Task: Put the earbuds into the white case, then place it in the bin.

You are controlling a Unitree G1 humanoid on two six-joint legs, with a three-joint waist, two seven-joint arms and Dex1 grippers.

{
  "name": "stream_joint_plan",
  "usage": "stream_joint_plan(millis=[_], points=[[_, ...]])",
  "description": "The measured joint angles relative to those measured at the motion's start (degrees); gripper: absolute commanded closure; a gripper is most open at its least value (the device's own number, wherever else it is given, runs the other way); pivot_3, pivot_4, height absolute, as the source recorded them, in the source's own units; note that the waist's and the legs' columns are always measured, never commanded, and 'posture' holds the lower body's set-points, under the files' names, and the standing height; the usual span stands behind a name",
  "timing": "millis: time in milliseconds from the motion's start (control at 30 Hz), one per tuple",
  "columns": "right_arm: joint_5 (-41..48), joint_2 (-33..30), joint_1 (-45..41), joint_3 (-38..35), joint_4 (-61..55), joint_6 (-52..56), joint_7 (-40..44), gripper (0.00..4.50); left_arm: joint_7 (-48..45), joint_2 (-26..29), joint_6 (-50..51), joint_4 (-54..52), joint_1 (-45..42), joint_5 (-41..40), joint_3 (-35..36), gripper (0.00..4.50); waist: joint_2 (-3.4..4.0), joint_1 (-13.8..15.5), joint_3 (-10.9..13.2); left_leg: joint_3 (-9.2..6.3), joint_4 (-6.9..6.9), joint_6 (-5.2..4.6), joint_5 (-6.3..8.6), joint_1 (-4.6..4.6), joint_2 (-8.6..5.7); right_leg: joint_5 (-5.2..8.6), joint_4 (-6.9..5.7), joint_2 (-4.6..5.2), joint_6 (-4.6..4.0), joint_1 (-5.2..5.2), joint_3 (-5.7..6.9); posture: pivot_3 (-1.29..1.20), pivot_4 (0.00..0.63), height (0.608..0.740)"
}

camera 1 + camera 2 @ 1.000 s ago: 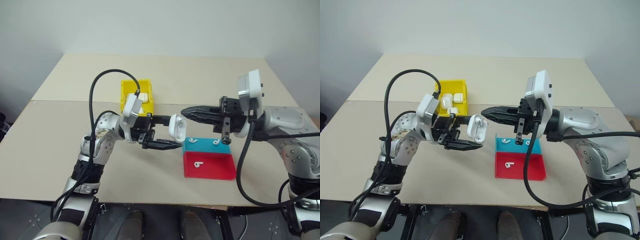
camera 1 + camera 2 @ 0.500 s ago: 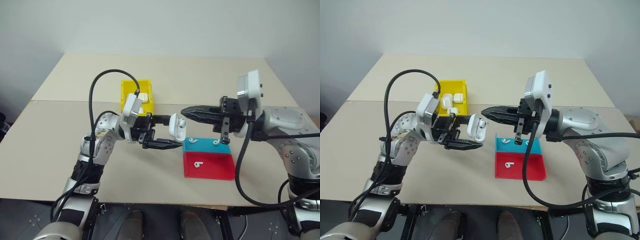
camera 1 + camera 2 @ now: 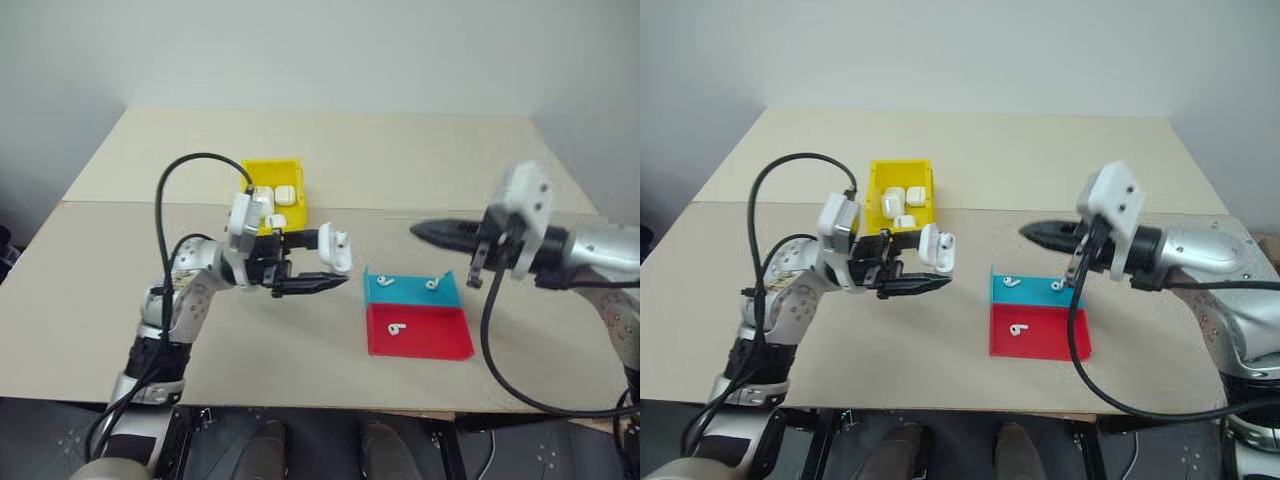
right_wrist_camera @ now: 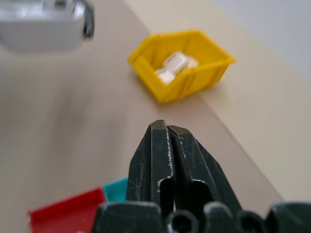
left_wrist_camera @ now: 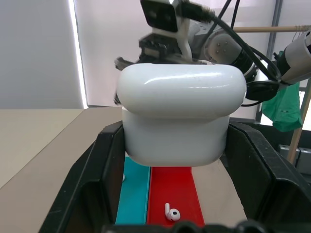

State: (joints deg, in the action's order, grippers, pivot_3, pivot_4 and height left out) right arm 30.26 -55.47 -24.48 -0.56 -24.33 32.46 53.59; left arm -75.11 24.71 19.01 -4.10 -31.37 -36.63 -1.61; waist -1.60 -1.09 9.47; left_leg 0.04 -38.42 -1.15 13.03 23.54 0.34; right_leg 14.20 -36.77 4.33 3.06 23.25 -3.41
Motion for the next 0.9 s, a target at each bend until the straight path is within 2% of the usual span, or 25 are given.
stream_joint_plan(millis=[100, 200, 533, 667, 900], points=[[-8.8, -2.6, -3.0, 7.9, 3.8, -6.3, 4.9, 2.22, 0.2, 0.4, 0.0, -1.4, 0.7, -0.6, 0.6, 1.73, 0.01, -0.1, 0.0, 0.09, 0.00, 0.00, 0.00, -0.09, 0.02, 0.00, 0.00, -0.02, -0.01, -0.03, -0.03, 0.00, 0.150, 0.740], [-18.3, -0.7, -11.1, 16.0, 13.3, -13.0, 9.6, 2.22, 1.0, 0.7, 0.0, -2.3, 1.2, -0.6, 1.0, 1.73, 0.01, -0.3, 0.0, 0.13, 0.00, 0.01, 0.00, -0.13, 0.03, -0.02, 0.01, -0.08, -0.03, -0.04, -0.05, 0.00, 0.150, 0.740], [-35.5, 12.0, -34.1, 31.8, 41.4, -29.0, 25.2, 2.22, 3.0, 3.0, 0.0, -4.1, 3.3, -0.8, 3.1, 1.73, 0.03, -0.4, 0.0, 0.09, 0.07, 0.02, -0.01, -0.02, 0.01, -0.03, 0.00, 0.02, -0.05, 0.12, -0.04, 0.00, 0.150, 0.740], [-38.5, 16.4, -39.2, 34.2, 51.7, -36.7, 30.2, 2.22, 3.4, 3.5, 0.0, -4.3, 3.8, -1.0, 3.4, 1.73, 0.04, 0.0, 0.0, 0.08, 0.07, 0.02, -0.01, -0.04, 0.01, -0.03, 0.00, 0.03, -0.06, 0.11, -0.03, 0.00, 0.150, 0.740], [-43.3, 20.9, -42.7, 36.1, 64.8, -47.6, 32.7, 2.22, 4.8, 4.5, -0.1, -6.0, 5.7, -1.6, 4.2, 1.73, 0.07, -0.1, 0.1, 0.07, 0.09, 0.05, -0.02, -0.04, 0.01, -0.04, -0.05, 0.06, -0.07, 0.15, -0.02, 0.00, 0.150, 0.740]])
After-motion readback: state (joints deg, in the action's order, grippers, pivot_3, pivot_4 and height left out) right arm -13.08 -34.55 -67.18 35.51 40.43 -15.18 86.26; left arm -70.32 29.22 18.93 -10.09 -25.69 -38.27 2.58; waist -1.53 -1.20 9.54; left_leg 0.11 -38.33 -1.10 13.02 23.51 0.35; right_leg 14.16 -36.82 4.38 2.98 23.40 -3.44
